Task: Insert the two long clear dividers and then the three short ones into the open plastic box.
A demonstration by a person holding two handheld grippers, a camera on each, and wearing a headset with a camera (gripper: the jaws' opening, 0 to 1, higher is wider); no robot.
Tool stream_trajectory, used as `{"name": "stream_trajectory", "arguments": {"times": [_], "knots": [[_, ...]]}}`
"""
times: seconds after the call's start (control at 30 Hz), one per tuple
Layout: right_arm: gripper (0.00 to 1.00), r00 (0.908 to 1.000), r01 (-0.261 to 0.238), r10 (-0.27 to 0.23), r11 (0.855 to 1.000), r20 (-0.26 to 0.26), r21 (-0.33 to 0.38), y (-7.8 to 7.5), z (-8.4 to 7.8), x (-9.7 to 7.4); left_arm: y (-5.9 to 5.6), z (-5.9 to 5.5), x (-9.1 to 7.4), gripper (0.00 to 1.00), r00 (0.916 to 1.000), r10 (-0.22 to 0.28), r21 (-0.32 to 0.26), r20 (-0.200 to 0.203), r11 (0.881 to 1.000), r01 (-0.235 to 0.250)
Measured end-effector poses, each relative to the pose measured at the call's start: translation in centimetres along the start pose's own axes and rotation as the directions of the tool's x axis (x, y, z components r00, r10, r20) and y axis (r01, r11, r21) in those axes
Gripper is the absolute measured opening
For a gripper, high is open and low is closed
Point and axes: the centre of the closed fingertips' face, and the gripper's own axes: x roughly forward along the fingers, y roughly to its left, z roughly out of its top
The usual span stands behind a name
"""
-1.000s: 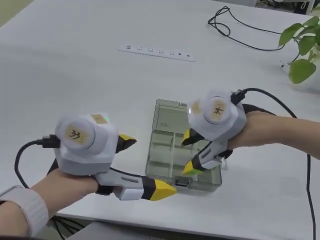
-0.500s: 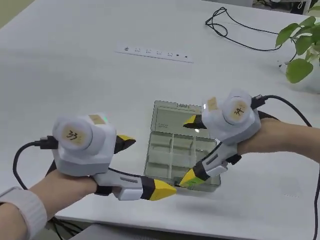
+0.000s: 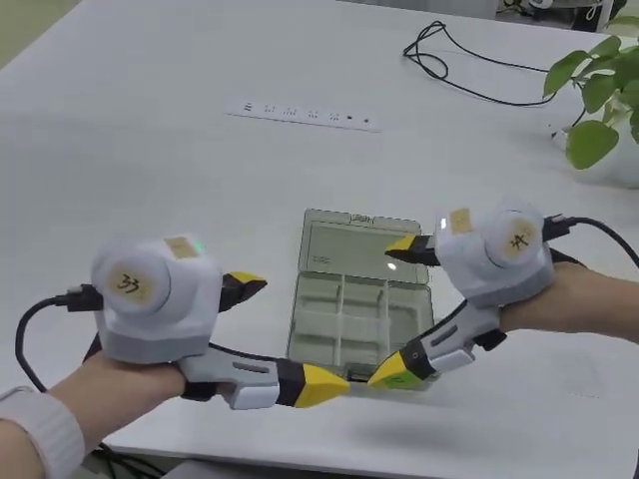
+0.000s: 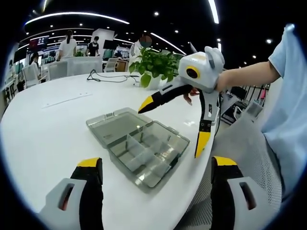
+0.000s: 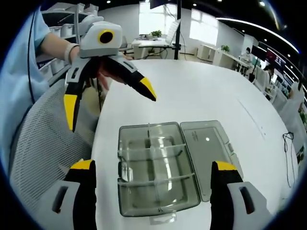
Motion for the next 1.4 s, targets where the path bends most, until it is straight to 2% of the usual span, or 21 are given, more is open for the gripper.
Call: {"name": "stream_trajectory", "arguments": {"times": [0.3, 0.43, 0.7, 1.07, 1.4], "knots": [[1.00, 0.9976, 0.059, -0.061, 0.996, 0.033, 0.066, -0.5, -1.4, -2.1, 0.3, 0.5, 0.0, 1.00, 0.9999, -0.003, 0.009, 0.016, 1.000, 0.003], [1.00, 0.9945, 0.096, -0.099, 0.990, 0.032, 0.106, -0.9, -2.8, -3.5, 0.4, 0.6, 0.0, 1.00, 0.9998, -0.002, 0.012, 0.018, 1.000, 0.002], [1.00, 0.9898, 0.134, -0.140, 0.977, 0.025, 0.168, -0.8, -5.5, -5.7, 0.3, 0.9, 0.2, 1.00, 0.9999, -0.006, 0.029, 0.016, 1.000, 0.005], [1.00, 0.9829, 0.184, -0.183, 0.962, -0.020, 0.201, -0.7, -8.3, -7.7, 0.4, 1.2, 0.3, 1.00, 0.9997, 0.004, 0.042, 0.026, 0.999, -0.005], [1.00, 0.9715, 0.237, -0.227, 0.942, -0.068, 0.239, -1.1, -11.4, -10.3, 0.5, 1.1, 0.4, 1.00, 0.9995, 0.015, 0.041, 0.027, 0.999, -0.016]]}}
